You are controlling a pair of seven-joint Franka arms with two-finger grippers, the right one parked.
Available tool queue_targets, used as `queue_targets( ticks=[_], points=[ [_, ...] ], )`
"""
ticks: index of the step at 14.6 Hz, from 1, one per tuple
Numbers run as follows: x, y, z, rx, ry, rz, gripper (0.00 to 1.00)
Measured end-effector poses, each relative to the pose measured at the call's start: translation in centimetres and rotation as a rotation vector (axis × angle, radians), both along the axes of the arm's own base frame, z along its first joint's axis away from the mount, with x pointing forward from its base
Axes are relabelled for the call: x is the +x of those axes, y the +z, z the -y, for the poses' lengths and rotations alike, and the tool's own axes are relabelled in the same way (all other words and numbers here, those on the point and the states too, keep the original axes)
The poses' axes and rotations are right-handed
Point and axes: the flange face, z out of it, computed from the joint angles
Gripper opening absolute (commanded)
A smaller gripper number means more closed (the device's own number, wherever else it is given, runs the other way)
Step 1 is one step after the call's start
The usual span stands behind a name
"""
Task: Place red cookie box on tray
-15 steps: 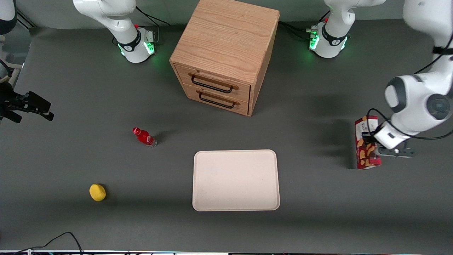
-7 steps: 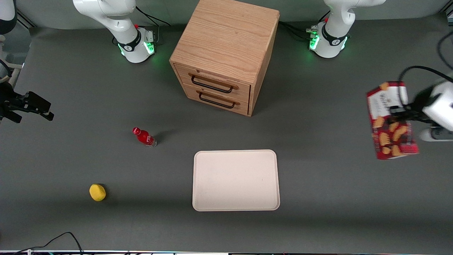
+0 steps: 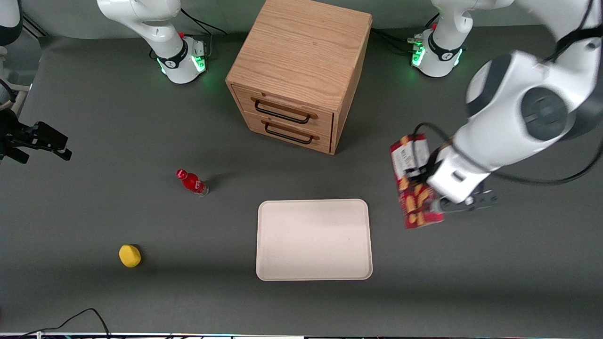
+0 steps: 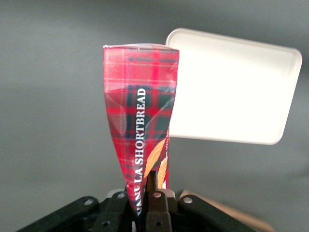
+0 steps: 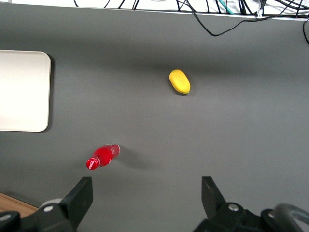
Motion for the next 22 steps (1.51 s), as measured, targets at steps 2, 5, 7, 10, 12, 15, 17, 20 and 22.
queue_targets(
  ticks=[2,5,7,10,12,15,17,20,22],
  points=[
    [1.5,-4.6,2.7,0.001,0.013,0.044,0.0],
    [3.1,-12.7,5.7,0.005,0.02,0.104,0.0],
    [3.5,-17.6,6.6,-0.013,0.007,0.141,0.0],
    [2.8,-22.5,7.2,-0.016,-0.026,0.179,0.23],
    [2.5,-23.8,7.3,0.004,-0.047,0.193,1.0],
    [3.0,-23.7,6.5,0.019,-0.045,0.206,1.0],
    [3.5,-22.5,5.4,0.028,-0.03,0.211,1.0],
    [3.3,-16.2,3.7,0.103,-0.002,0.156,1.0],
    [1.9,-8.4,2.0,0.132,0.023,0.113,1.0]
  ],
)
